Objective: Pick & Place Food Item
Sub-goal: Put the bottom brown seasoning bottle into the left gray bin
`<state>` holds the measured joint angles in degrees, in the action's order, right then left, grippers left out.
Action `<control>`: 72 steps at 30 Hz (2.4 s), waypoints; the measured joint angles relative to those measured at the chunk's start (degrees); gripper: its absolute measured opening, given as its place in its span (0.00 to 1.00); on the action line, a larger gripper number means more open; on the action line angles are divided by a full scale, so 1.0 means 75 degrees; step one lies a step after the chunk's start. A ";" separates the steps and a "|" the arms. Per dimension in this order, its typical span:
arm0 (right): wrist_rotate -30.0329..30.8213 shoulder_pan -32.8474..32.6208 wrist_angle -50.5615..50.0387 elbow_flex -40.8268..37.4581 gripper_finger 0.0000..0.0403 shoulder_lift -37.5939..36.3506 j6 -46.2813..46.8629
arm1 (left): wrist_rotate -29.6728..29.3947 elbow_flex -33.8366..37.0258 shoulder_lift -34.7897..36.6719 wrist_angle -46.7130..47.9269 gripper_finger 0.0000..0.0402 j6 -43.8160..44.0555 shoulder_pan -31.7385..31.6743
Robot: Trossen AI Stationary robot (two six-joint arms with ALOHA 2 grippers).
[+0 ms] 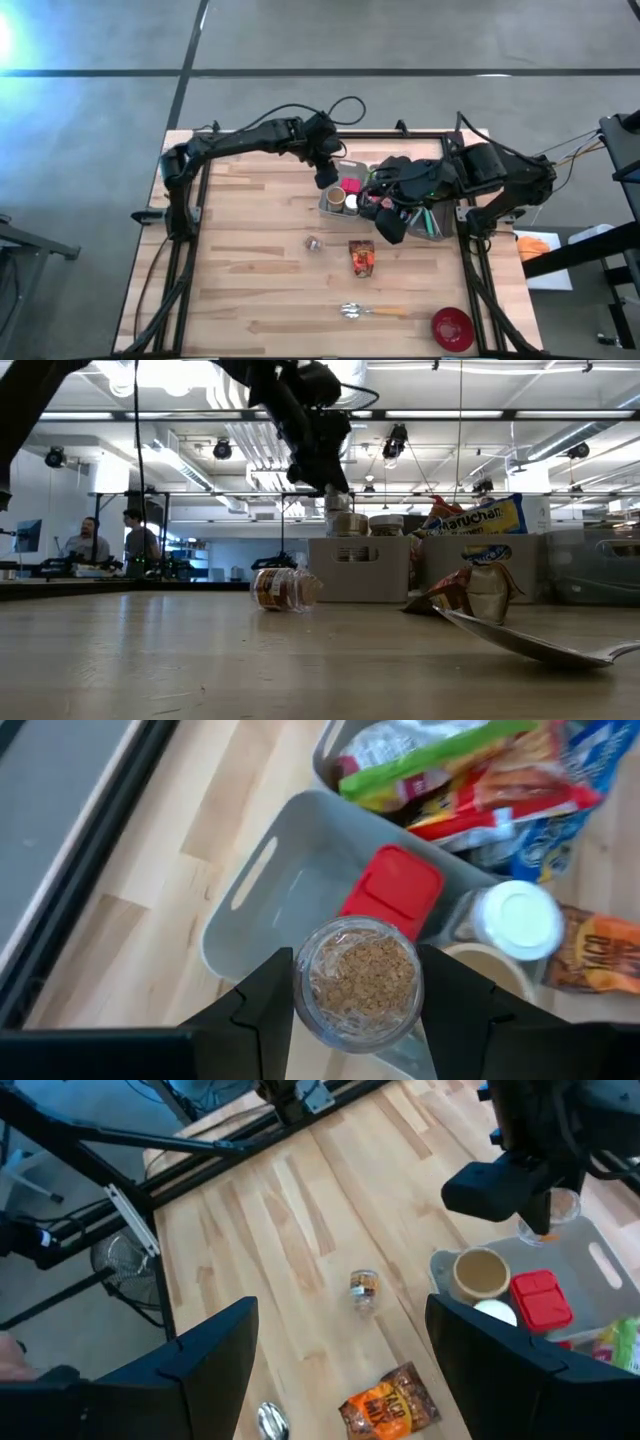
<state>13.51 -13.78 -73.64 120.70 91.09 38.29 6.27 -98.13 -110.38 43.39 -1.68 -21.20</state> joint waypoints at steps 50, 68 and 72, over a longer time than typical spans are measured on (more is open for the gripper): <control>-0.0039 -0.0297 0.0016 -0.0253 0.70 0.0006 0.0500 | 0.0882 0.2355 -0.0802 -0.2410 0.48 -0.0409 -0.0106; -0.0062 -0.0297 0.0016 -0.0253 0.70 0.0006 0.0468 | 0.0824 0.1935 -0.0817 -0.1382 0.51 -0.0151 -0.0120; -0.0059 -0.0297 0.0017 -0.0253 0.70 0.0006 0.0467 | 0.0821 0.1886 -0.0817 -0.1273 0.55 -0.0176 -0.0120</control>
<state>13.06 -16.01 -73.51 118.80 91.13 41.80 12.43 -83.99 -116.51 33.85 -3.01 -22.11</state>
